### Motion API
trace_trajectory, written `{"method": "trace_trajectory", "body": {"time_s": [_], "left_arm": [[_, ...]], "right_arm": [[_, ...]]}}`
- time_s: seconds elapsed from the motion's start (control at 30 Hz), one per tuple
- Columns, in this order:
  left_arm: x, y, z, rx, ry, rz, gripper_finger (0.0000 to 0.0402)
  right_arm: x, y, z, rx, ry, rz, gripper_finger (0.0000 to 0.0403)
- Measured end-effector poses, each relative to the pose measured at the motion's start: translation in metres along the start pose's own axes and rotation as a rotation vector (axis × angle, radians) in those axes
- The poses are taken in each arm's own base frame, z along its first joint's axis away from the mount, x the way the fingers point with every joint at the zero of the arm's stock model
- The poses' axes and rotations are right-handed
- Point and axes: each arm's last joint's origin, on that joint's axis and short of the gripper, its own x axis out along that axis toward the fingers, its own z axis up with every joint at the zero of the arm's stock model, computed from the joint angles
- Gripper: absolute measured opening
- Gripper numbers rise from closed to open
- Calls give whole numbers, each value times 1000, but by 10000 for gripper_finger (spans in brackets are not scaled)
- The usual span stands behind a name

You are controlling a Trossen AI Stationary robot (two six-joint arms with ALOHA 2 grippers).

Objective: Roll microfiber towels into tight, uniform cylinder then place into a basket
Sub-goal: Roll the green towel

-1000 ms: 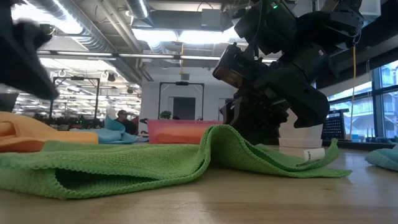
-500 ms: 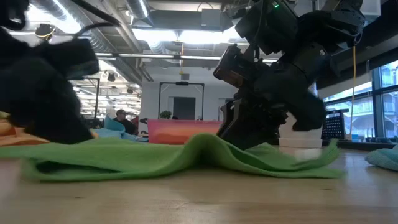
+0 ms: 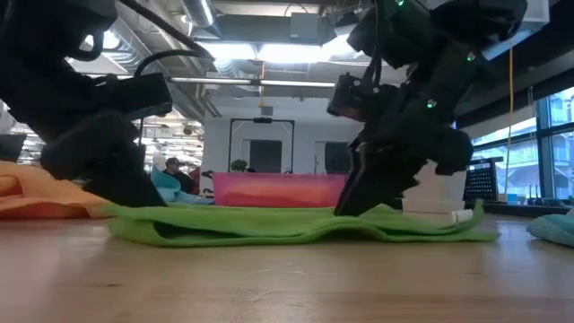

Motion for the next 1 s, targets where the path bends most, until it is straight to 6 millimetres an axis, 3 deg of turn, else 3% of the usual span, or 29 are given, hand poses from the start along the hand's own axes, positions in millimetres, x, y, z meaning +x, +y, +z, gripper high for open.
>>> {"method": "trace_trajectory", "body": {"time_s": [0.23,0.53,0.77,1.0], "left_arm": [[-33,3,11,-4,-18,-81,35],[-53,-18,8,-41,-95,-246,49],[-47,-29,-10,-100,-51,-264,45],[-47,-33,-19,-118,-36,-272,44]], "right_arm": [[-10,10,5,-25,-35,48,108],[-10,24,31,-86,-332,246,108],[24,29,29,-121,-396,281,108],[57,33,50,-160,-417,275,108]]}}
